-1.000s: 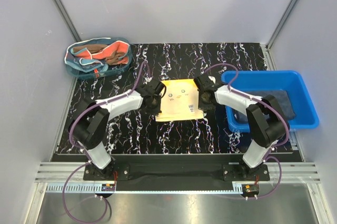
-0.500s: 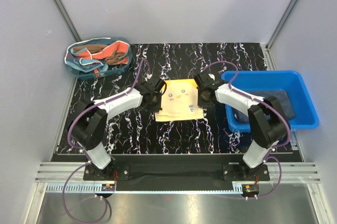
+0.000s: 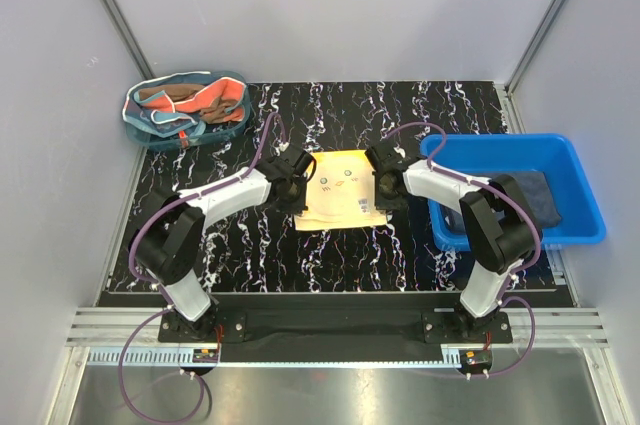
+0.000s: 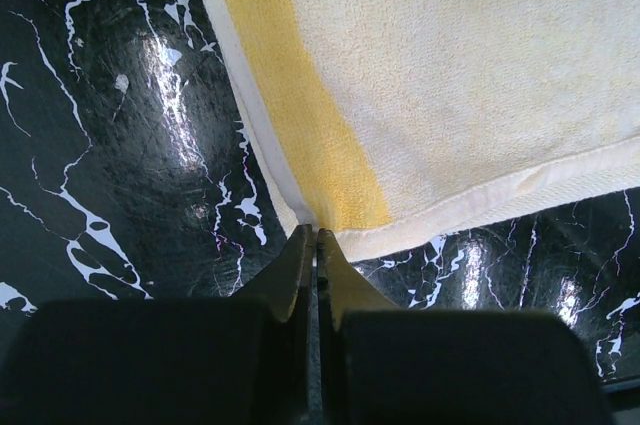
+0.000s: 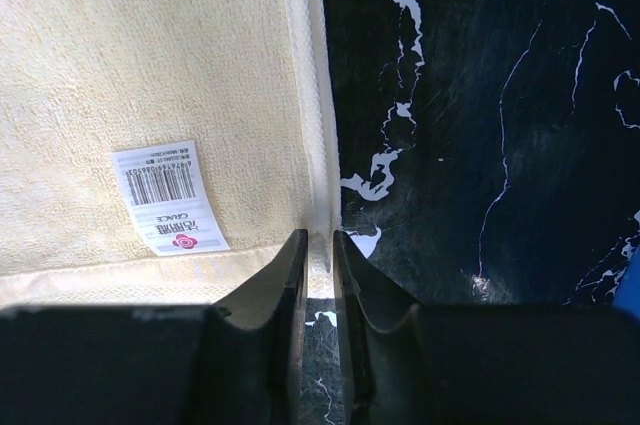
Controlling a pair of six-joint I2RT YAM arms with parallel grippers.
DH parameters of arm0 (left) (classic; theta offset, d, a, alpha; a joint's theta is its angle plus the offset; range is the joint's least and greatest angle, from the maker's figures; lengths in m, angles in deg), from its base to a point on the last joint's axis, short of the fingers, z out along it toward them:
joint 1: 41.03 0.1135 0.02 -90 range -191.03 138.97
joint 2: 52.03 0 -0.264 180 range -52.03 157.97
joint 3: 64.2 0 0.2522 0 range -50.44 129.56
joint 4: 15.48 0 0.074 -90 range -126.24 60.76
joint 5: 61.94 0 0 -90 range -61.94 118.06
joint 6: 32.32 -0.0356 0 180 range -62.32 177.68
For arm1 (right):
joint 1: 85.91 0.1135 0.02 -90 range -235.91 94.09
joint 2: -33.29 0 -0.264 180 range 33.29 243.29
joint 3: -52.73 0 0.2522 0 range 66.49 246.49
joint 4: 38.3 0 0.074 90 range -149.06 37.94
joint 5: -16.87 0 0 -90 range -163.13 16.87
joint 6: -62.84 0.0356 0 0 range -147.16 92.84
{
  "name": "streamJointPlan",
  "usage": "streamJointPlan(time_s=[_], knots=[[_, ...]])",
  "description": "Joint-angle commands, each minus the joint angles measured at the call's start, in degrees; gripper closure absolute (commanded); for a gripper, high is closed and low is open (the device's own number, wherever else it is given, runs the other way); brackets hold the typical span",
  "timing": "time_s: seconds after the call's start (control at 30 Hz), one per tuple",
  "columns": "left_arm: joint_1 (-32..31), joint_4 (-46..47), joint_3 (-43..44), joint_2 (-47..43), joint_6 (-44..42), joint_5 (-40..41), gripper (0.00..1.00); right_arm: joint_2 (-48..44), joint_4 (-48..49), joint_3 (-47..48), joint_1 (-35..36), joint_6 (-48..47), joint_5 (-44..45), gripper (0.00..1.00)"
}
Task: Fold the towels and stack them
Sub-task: Fold the towel
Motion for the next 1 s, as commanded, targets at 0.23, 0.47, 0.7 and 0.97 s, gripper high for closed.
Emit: streamJointPlan(time_s=[0.23, 0.47, 0.7, 0.97], knots=[[-0.25, 2.37, -0.31, -0.4, 0.46, -0.47, 1.0, -0.38, 1.88, -1.1, 0.46, 1.39, -1.08, 0.84], [-0.25, 2.19, 0.04, -0.31, 0.38, -0.39, 1.0, -0.38, 1.53, -1.02, 0.55, 1.91, -0.82, 0.88], [-0.25, 1.4, 0.74, -0.58, -0.06, -0.12, 1.0, 0.33, 0.83, -0.75, 0.55, 2.44, -0.11, 0.77], [-0.25, 0.26, 1.71, -0.31, -0.76, -0.03, 1.0, 1.21, 2.06, -1.37, 0.55, 2.79, -1.78, 0.89]])
